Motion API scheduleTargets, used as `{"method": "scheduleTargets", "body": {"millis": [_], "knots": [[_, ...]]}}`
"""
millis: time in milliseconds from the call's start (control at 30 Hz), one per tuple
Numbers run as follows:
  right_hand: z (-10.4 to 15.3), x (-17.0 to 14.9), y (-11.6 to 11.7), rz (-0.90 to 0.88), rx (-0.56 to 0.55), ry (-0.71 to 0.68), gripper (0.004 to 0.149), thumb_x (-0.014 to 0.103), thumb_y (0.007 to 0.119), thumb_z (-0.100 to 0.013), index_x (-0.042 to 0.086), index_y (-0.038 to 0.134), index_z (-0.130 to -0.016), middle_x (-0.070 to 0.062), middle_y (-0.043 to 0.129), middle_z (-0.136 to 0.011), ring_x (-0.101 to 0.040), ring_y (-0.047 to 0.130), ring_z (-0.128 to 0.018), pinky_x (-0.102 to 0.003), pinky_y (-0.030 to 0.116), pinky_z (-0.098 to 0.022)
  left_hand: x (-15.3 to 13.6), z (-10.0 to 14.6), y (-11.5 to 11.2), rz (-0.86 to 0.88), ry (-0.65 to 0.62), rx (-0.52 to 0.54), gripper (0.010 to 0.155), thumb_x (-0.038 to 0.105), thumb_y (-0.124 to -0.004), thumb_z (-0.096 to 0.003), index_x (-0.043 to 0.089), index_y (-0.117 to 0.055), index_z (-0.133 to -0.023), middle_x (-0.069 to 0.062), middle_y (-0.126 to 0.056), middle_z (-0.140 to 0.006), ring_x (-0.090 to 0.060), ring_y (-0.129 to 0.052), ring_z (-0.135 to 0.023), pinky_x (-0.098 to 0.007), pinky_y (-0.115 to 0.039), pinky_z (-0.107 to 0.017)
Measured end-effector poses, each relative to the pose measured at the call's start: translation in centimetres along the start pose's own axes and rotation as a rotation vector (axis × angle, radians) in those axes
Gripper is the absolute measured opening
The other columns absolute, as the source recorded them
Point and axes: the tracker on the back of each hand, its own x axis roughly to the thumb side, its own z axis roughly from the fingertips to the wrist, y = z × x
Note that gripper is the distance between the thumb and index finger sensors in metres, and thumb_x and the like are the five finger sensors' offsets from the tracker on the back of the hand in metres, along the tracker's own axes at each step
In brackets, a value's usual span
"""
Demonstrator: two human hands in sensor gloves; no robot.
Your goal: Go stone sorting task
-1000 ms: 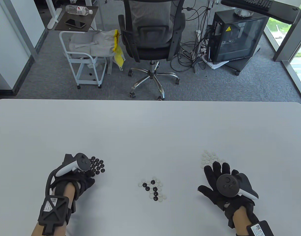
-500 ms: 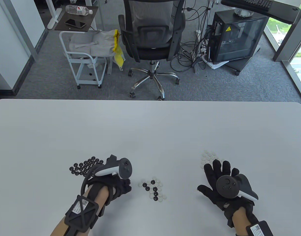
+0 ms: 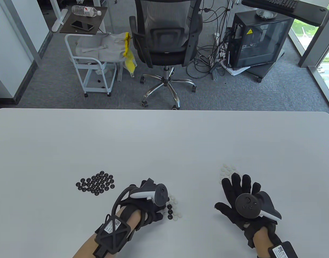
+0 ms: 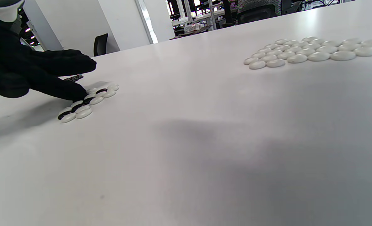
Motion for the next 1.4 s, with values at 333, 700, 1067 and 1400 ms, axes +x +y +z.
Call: {"method": "scheduleTargets", "body": {"millis": [333, 700, 1067, 1400], "knots": [[0.0, 0.1, 0.1, -0.003, 0.014, -0.003, 0.087, 0.052, 0.050, -0.064, -0.007, 0.013, -0.116, -0.049, -0.003, -0.107, -0.069, -0.012, -0.085, -0.083, -0.002, -0.048, -9.7, 6.7, -4.9, 0.155, 0.212, 0.037, 0.062, 0.049, -0.057, -0.0537, 0.032, -0.052, -0.113, -0.024, 0.006, -0.111, -0.054, 0.012, -0.092, -0.082, -0.008, -0.055], [-0.1, 0.0, 0.1, -0.007, 0.025, 0.010, 0.087, 0.052, 0.050, -0.064, -0.008, 0.013, -0.116, -0.049, -0.003, -0.107, -0.069, -0.012, -0.085, -0.084, -0.002, -0.048, -21.5, 10.0, -8.5, 0.518, 0.429, 0.065, 0.066, 0.049, -0.052, -0.0514, 0.037, -0.036, -0.114, -0.023, 0.017, -0.106, -0.053, 0.020, -0.089, -0.082, -0.003, -0.055], [-0.1, -0.3, 0.1, -0.021, 0.035, 0.022, 0.087, 0.052, 0.050, -0.064, -0.008, 0.013, -0.116, -0.049, -0.003, -0.107, -0.069, -0.012, -0.085, -0.084, -0.002, -0.048, -23.2, 9.0, -7.6, 0.602, 0.436, 0.090, 0.066, 0.050, -0.050, -0.0512, 0.038, -0.034, -0.114, -0.023, 0.020, -0.106, -0.053, 0.022, -0.089, -0.082, -0.001, -0.055], [-0.2, -0.4, 0.1, -0.024, 0.038, 0.022, 0.087, 0.052, 0.050, -0.064, -0.008, 0.013, -0.116, -0.049, -0.002, -0.107, -0.069, -0.012, -0.085, -0.084, -0.002, -0.048, -16.8, 9.6, -1.8, 0.407, 0.303, 0.164, 0.068, 0.055, -0.050, -0.0501, 0.032, -0.060, -0.113, -0.021, 0.009, -0.114, -0.054, 0.017, -0.092, -0.082, -0.002, -0.054]]}}
